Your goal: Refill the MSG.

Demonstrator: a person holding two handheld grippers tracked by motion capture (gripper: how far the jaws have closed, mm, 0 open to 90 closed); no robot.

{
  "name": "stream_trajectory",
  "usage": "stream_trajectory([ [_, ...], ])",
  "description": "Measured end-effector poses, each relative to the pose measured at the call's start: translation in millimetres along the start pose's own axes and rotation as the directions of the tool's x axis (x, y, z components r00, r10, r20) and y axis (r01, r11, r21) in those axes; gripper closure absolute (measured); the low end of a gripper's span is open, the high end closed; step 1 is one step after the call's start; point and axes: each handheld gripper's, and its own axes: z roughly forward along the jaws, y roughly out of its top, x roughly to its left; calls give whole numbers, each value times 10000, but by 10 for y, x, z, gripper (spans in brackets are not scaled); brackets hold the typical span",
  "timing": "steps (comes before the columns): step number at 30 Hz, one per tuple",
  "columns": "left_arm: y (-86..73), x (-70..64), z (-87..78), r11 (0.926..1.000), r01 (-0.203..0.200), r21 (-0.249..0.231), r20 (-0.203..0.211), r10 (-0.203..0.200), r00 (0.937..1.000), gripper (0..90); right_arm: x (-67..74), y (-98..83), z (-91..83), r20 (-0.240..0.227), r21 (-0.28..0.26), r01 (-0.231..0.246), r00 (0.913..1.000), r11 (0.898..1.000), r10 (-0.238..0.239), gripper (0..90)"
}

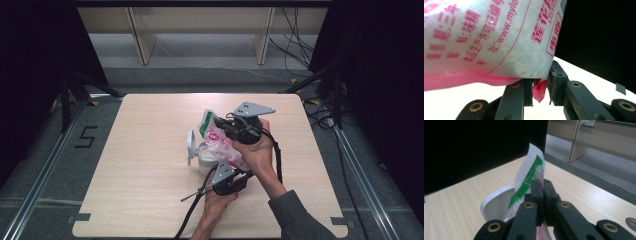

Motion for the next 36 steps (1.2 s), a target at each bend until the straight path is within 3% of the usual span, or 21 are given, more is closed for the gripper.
stream_trajectory([
  [2,-3,5,-26,9999,-18,128,20,18,10000,738,-17,3,-13,31,-37,75,10000,10000,-75,900],
  [3,-4,9,-34,9998,-5,178,-21,6,10000,739,-10,-1,-25,51,-1,-180,9998,9998,180,900],
  [5,-13,11,-41,9998,202,89,7,-203,9998,738,-30,-9,-26,-18,-142,-114,9999,9998,113,900],
  [7,-13,16,-62,9997,74,218,-239,-69,9997,733,-40,-22,-46,45,-200,-149,9999,9997,150,900],
  [8,-24,21,-52,9998,177,135,-52,-176,9998,733,-36,-28,-55,-70,-183,-331,9994,9993,330,900],
  [9,-26,27,-58,9998,107,151,-98,-105,9999,733,-37,-33,-67,44,-207,-326,9995,9993,327,900],
  [10,-19,49,-79,9994,-303,187,-549,313,9980,733,-61,-36,-78,54,-238,-106,9999,9997,107,900],
  [11,-20,48,-82,9994,-274,227,-529,285,9982,733,-56,-44,-90,-24,-275,-315,9995,9991,314,900],
  [13,-24,48,-81,9993,-282,225,-523,294,9982,733,-77,-56,-107,-93,-384,-188,9998,9991,184,900],
  [18,-21,33,-83,9994,-248,226,-556,261,9981,722,-74,-66,-183,-51,-474,-492,9988,9977,490,900],
  [21,-27,42,-80,9991,-309,281,-502,323,9982,721,-109,-80,-201,-117,-621,-202,9997,9979,195,900],
  [23,-27,22,-74,9997,-47,233,-584,61,9983,714,-103,-96,-242,56,-561,-499,9987,9972,503,900],
  [27,-33,33,-76,9980,-257,571,-657,294,9974,710,-141,-136,-269,-19,-781,-566,9984,9953,566,900],
  [36,-33,13,-62,9975,-160,687,-649,205,9977,640,-157,-176,-398,23,-910,-798,9968,9926,803,900],
])
